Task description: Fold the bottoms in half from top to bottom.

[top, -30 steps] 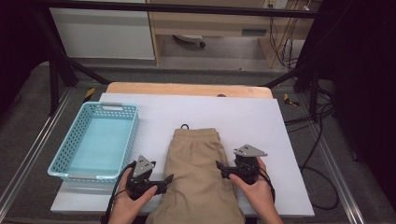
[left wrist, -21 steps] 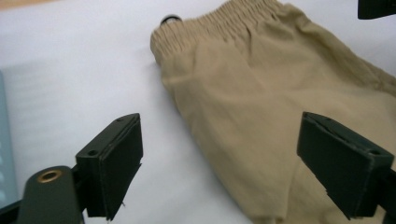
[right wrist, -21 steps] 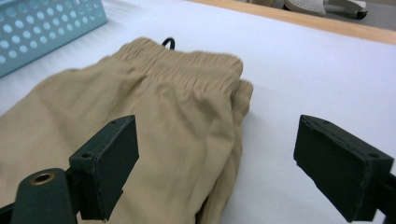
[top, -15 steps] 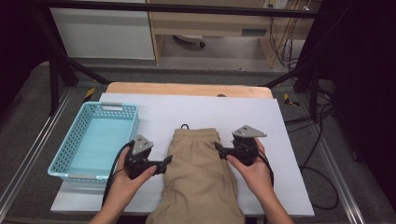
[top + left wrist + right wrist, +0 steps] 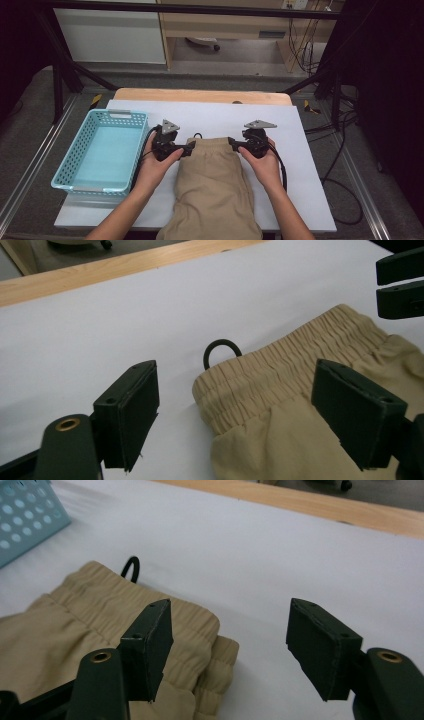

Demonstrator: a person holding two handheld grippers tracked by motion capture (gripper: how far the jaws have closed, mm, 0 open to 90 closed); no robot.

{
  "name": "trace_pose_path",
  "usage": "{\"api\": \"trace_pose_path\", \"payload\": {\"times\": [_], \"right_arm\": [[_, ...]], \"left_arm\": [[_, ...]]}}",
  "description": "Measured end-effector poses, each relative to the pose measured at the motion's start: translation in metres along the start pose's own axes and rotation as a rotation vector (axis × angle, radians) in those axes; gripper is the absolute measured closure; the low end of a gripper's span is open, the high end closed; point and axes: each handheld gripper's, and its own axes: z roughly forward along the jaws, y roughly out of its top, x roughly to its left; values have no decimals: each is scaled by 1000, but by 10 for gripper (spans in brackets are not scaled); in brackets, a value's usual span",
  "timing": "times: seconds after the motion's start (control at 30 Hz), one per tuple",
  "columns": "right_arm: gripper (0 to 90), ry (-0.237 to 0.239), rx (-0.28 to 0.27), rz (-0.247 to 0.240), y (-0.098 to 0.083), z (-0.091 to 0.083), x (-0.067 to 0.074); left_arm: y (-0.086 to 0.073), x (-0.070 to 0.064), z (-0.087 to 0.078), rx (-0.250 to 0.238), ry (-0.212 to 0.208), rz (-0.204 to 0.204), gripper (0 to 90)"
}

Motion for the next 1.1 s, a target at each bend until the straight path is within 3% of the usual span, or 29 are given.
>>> {"api": "trace_pose_path", "payload": {"times": [0.27, 0.37, 0.53, 0.73, 0.87, 1.0, 1.1], "right_arm": [[472, 9, 14, -12, -10, 7, 0], [503, 10, 1, -5, -10, 8, 1], [491, 24, 9, 3, -13, 13, 2], [461, 53, 23, 1, -15, 18, 5], [452, 61, 24, -7, -15, 16, 7], [425, 41, 58, -22, -20, 20, 10], [400, 30, 97, -26, -30, 25, 9]], "left_arm": [[-3, -4, 21, 2, -2, -2, 241], [-8, -3, 30, 33, 7, -4, 240], [-17, 0, 37, 44, 33, -15, 246], [-28, 7, 43, 41, -7, -77, 247], [-30, 5, 44, 44, -1, -57, 248], [-34, 3, 48, 83, -10, -51, 248], [-39, 3, 51, 125, -50, -70, 234]]}}
